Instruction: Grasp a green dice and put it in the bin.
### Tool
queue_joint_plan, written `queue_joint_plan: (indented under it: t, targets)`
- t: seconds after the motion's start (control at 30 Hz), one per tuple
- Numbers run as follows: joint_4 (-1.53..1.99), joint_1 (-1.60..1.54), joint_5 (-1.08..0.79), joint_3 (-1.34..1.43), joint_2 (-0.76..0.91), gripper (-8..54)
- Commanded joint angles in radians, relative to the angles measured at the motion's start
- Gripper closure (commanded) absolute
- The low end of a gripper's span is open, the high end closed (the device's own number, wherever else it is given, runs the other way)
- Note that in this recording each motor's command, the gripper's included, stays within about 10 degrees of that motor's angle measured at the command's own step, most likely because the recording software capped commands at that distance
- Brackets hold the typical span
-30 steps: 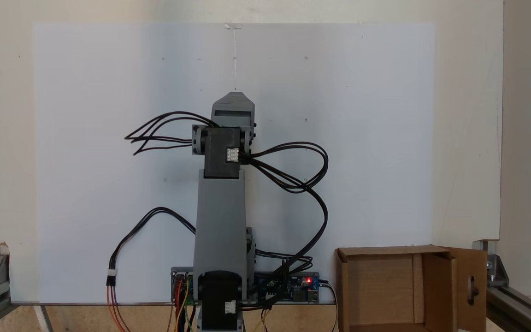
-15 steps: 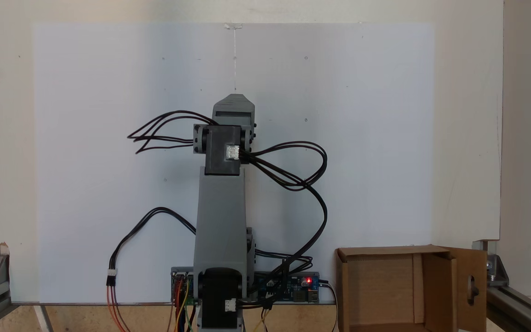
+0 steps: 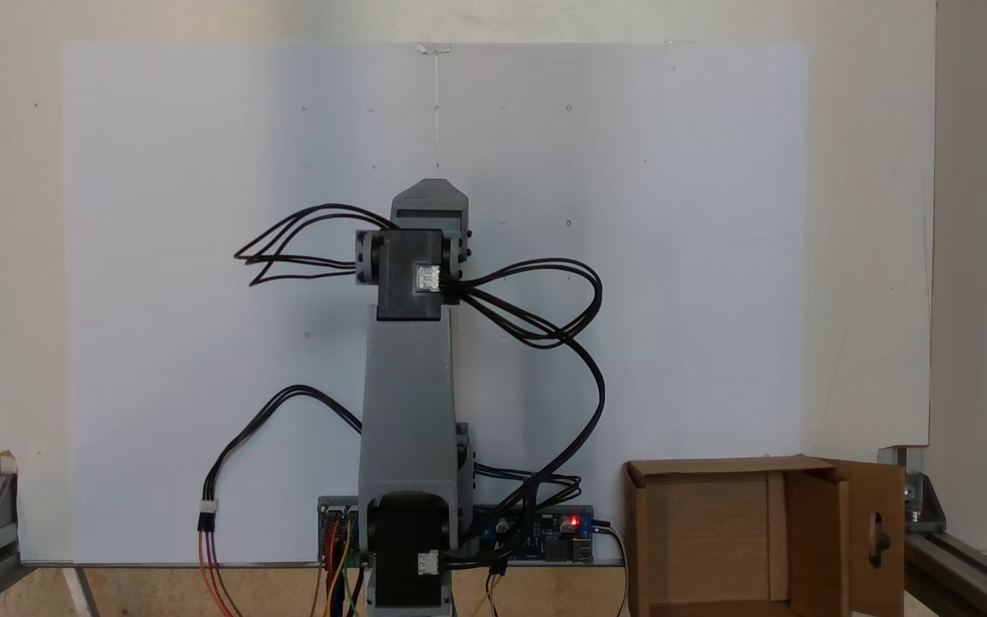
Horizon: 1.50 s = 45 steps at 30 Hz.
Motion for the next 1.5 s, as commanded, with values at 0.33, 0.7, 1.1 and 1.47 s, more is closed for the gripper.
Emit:
queue_joint_plan:
  t: [0.33,0.7,1.1,1.47]
  targets:
    - [-0.091,-0.021,0.012,-0.02,-0.052,1.2]
    - [-0.11,-0.018,0.015,-0.017,-0.078,1.8]
    - [-0.124,-0.015,0.02,-0.005,-0.114,1.8]
    - [-0.225,-0.012,0.021,0.064,-0.143,2.4]
